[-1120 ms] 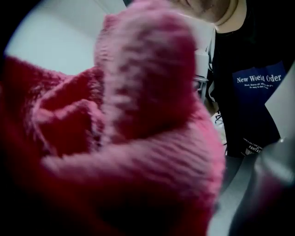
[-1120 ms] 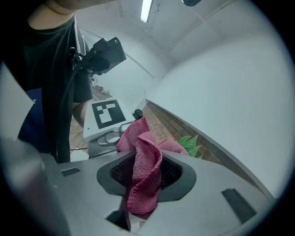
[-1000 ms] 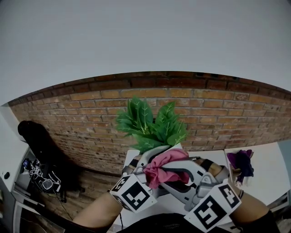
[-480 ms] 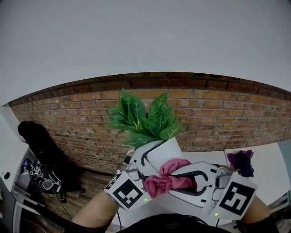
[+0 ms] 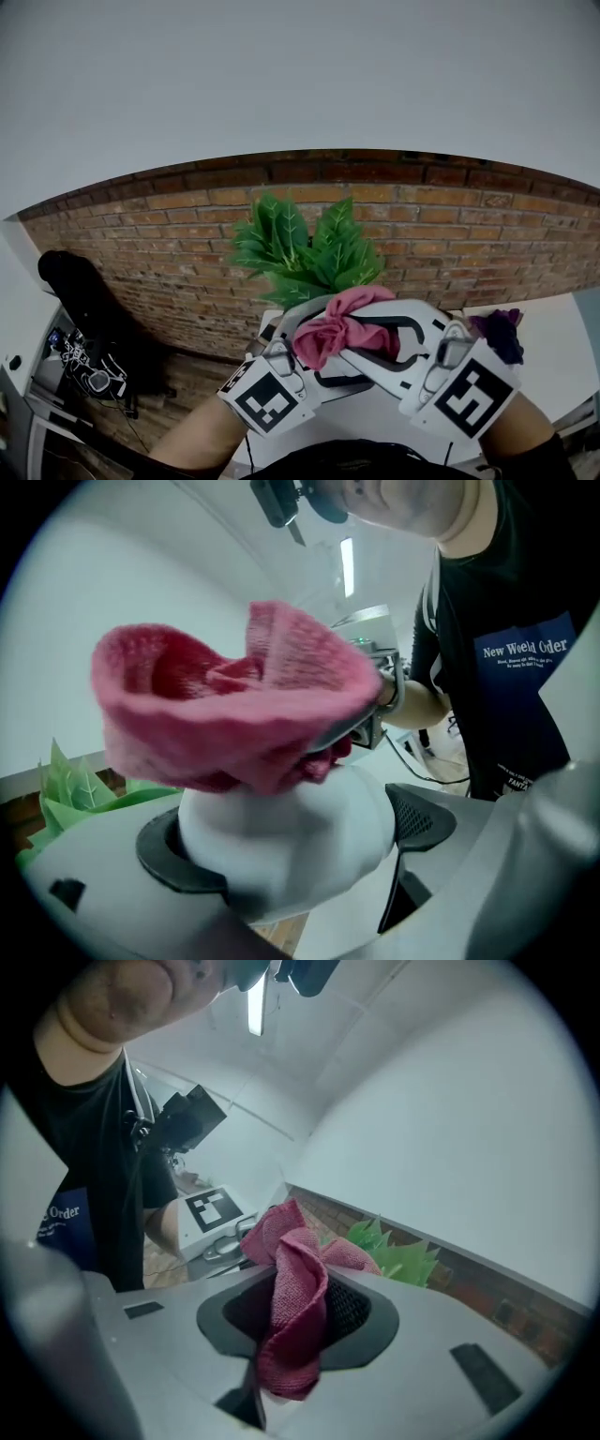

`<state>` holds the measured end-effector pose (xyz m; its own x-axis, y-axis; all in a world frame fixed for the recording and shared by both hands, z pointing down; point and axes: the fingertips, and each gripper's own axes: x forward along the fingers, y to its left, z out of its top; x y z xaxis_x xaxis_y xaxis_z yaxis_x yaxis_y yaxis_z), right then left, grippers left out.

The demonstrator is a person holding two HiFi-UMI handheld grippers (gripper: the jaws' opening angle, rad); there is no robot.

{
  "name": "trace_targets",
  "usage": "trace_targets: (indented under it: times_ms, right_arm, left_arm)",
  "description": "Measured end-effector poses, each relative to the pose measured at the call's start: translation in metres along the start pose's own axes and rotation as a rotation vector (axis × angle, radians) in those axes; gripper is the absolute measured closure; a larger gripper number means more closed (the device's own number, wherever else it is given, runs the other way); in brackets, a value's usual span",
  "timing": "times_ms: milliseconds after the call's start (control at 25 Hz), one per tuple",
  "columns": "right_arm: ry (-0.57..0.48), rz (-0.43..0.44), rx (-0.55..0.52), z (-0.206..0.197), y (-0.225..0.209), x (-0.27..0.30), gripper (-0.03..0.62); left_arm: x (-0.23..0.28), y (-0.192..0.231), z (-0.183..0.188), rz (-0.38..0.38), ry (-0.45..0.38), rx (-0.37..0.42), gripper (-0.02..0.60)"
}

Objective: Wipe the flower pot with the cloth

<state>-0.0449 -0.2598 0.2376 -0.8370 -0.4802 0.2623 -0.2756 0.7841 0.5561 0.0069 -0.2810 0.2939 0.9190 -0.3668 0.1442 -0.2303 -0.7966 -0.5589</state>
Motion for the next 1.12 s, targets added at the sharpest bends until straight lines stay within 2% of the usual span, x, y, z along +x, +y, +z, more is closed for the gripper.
trace_targets:
  times_ms: [120,320,400,440,520,640,680,760,840,960,1120]
  right_arm:
    - [0.020,0.073,0.022,-0.009,0.019,-0.009,0.488]
    - [0.013,0.212,0.091,-0.024,0.046,-0.016,0.488]
    - [-0.021,0.250,0.128,-0.023,0.055,-0.025,0.488]
    - [-0.071,0.254,0.168,-0.017,0.056,-0.032,0.488]
    - [-0.207,0.241,0.294,-0.001,0.048,-0.047,0.488]
    - [-0.325,0.165,0.414,0.007,0.008,-0.060,0.488]
    - [-0.340,0.121,0.423,0.008,-0.009,-0.058,0.488]
    - [-0.364,0.050,0.447,0.011,-0.037,-0.051,0.488]
    - [-0.392,0.023,0.499,0.013,-0.053,-0.044,0.488]
    - [-0.405,0.035,0.538,0.012,-0.057,-0.033,0.488]
    - [-0.376,0.094,0.515,0.015,-0.041,-0.028,0.488]
  left_arm:
    - [0.000,0.003,-0.001,0.024,0.006,-0.016,0.035]
    - [0.000,0.010,-0.008,0.054,0.009,0.009,0.037]
    - [0.001,0.009,0.000,0.052,-0.021,0.041,0.037]
    - [0.001,0.006,0.007,0.042,-0.042,0.052,0.037]
    - [0.000,0.001,0.016,0.011,-0.104,0.018,0.037]
    - [-0.012,0.005,0.021,-0.012,-0.237,-0.169,0.037]
    - [-0.018,0.008,0.022,-0.026,-0.266,-0.197,0.037]
    - [-0.029,0.011,0.025,-0.063,-0.307,-0.206,0.037]
    - [-0.034,0.008,0.031,-0.101,-0.346,-0.210,0.037]
    - [-0.034,0.002,0.039,-0.137,-0.397,-0.222,0.037]
    - [-0.036,0.007,0.036,-0.121,-0.406,-0.268,0.037]
